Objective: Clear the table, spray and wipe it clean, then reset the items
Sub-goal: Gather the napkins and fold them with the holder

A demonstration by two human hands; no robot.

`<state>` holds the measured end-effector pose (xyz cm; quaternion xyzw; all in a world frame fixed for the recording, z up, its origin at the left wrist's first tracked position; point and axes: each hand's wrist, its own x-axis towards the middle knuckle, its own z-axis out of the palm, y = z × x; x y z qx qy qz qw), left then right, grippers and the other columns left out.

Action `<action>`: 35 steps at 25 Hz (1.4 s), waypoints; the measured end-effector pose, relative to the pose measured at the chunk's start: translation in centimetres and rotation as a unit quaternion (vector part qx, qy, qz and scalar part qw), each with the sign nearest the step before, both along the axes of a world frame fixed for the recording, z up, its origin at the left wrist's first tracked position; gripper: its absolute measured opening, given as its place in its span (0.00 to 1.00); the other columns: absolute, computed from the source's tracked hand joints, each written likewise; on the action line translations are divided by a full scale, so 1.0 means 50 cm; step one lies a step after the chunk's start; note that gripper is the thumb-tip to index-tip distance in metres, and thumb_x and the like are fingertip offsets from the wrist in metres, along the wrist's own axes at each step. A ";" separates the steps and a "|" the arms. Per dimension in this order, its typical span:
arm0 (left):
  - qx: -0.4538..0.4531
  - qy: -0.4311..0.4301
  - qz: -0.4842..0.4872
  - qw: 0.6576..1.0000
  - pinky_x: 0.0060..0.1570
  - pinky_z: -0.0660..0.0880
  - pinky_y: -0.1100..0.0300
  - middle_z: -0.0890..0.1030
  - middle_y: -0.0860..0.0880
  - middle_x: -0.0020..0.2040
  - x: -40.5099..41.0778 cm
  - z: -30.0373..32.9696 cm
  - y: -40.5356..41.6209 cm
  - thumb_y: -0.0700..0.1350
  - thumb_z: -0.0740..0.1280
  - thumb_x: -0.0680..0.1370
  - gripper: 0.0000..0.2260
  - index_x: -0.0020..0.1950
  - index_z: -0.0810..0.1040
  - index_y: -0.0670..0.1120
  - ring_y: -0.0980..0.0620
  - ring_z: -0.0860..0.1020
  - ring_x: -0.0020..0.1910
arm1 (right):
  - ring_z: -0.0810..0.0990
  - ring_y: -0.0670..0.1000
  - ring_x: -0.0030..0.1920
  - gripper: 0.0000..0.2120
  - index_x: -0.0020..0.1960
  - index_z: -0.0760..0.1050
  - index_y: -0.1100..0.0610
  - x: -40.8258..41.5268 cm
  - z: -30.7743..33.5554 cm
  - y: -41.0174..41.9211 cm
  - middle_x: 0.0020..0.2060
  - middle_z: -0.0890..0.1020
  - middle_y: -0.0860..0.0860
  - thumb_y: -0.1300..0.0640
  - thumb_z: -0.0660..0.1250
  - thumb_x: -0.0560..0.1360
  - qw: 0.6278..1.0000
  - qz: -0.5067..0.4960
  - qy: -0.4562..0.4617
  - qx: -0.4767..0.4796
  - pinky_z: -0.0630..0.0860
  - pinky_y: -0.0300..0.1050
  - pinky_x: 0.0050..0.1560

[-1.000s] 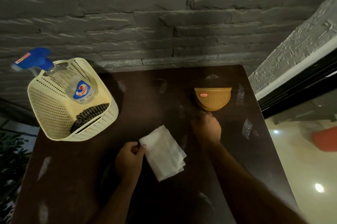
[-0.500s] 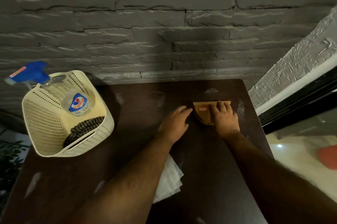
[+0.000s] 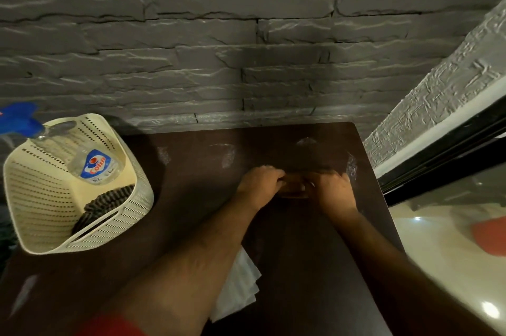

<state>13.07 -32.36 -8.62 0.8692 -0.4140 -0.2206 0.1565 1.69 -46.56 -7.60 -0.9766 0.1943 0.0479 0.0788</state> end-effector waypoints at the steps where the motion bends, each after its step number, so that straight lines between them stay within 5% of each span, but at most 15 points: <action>1: 0.010 0.014 -0.013 1.000 0.53 0.75 0.54 0.78 0.50 0.55 0.003 0.001 0.022 0.48 0.60 0.81 0.10 0.60 0.78 0.52 0.50 0.77 0.53 | 0.80 0.50 0.50 0.10 0.56 0.77 0.45 -0.007 0.002 0.011 0.49 0.83 0.47 0.49 0.60 0.78 0.999 -0.005 0.015 0.027 0.71 0.49 0.56; 6: 0.075 0.050 -0.031 0.995 0.54 0.74 0.54 0.80 0.50 0.52 0.007 -0.032 0.118 0.49 0.58 0.82 0.11 0.57 0.79 0.51 0.51 0.78 0.51 | 0.82 0.48 0.44 0.09 0.52 0.78 0.47 -0.009 -0.014 0.085 0.45 0.83 0.48 0.49 0.60 0.78 0.990 0.014 0.077 0.114 0.78 0.49 0.52; 10: 0.052 0.064 0.026 0.996 0.58 0.74 0.55 0.79 0.51 0.59 -0.001 -0.046 0.146 0.50 0.61 0.81 0.14 0.67 0.74 0.52 0.51 0.77 0.57 | 0.81 0.47 0.44 0.08 0.54 0.76 0.49 -0.005 -0.009 0.112 0.46 0.81 0.48 0.52 0.60 0.79 0.985 -0.004 0.094 0.145 0.78 0.49 0.53; 15: 0.022 0.056 0.181 0.982 0.56 0.75 0.56 0.80 0.51 0.57 -0.003 -0.050 0.263 0.52 0.64 0.79 0.17 0.67 0.75 0.50 0.53 0.77 0.56 | 0.77 0.51 0.46 0.11 0.53 0.77 0.53 -0.081 0.050 0.172 0.47 0.79 0.51 0.53 0.70 0.72 0.977 -0.052 -0.193 0.068 0.77 0.45 0.42; 18: 0.139 0.048 0.178 0.973 0.55 0.74 0.56 0.78 0.48 0.60 -0.032 -0.055 0.334 0.59 0.68 0.75 0.22 0.64 0.77 0.48 0.50 0.76 0.57 | 0.79 0.48 0.46 0.11 0.54 0.77 0.48 -0.122 0.025 0.287 0.51 0.79 0.48 0.47 0.66 0.73 0.973 -0.076 -0.071 0.204 0.79 0.44 0.43; 21: 0.183 0.056 0.166 0.967 0.54 0.75 0.54 0.76 0.48 0.60 -0.073 -0.056 0.351 0.63 0.71 0.70 0.28 0.64 0.73 0.50 0.50 0.75 0.57 | 0.77 0.51 0.56 0.28 0.67 0.69 0.47 -0.149 -0.042 0.375 0.60 0.75 0.50 0.39 0.67 0.70 0.943 -0.135 0.116 0.280 0.78 0.47 0.54; 24: 0.200 0.095 0.202 0.954 0.58 0.74 0.52 0.75 0.47 0.63 -0.099 -0.067 0.346 0.58 0.74 0.69 0.31 0.68 0.70 0.48 0.48 0.75 0.62 | 0.73 0.54 0.62 0.35 0.73 0.62 0.49 -0.163 -0.072 0.417 0.65 0.71 0.51 0.43 0.70 0.70 0.949 -0.156 0.117 0.248 0.75 0.46 0.59; 27: 0.257 0.112 0.169 0.945 0.60 0.73 0.51 0.75 0.47 0.64 -0.101 -0.062 0.332 0.57 0.72 0.72 0.29 0.69 0.70 0.48 0.47 0.74 0.62 | 0.72 0.54 0.63 0.31 0.72 0.64 0.50 -0.161 -0.071 0.427 0.65 0.72 0.52 0.48 0.69 0.72 0.952 -0.150 0.099 0.247 0.74 0.47 0.60; 30: 0.210 0.170 0.142 0.952 0.61 0.73 0.49 0.75 0.48 0.64 -0.089 -0.041 0.336 0.53 0.73 0.72 0.26 0.68 0.72 0.48 0.47 0.74 0.62 | 0.72 0.53 0.63 0.30 0.70 0.66 0.50 -0.155 -0.061 0.415 0.64 0.73 0.52 0.45 0.70 0.70 0.949 -0.145 0.114 0.256 0.73 0.47 0.60; 32: 0.132 0.268 0.147 0.943 0.60 0.75 0.49 0.77 0.49 0.61 -0.083 -0.017 0.348 0.49 0.73 0.71 0.22 0.64 0.75 0.49 0.50 0.76 0.58 | 0.69 0.54 0.66 0.40 0.73 0.62 0.51 -0.151 -0.051 0.406 0.67 0.70 0.52 0.42 0.73 0.66 0.939 -0.143 0.118 0.290 0.71 0.49 0.64; 35: 0.035 0.369 0.115 0.922 0.59 0.76 0.50 0.79 0.54 0.56 -0.083 0.029 0.370 0.48 0.75 0.69 0.22 0.61 0.74 0.55 0.55 0.77 0.55 | 0.69 0.53 0.67 0.47 0.74 0.59 0.50 -0.138 -0.016 0.385 0.67 0.69 0.50 0.45 0.77 0.61 0.877 -0.145 0.126 0.439 0.70 0.52 0.66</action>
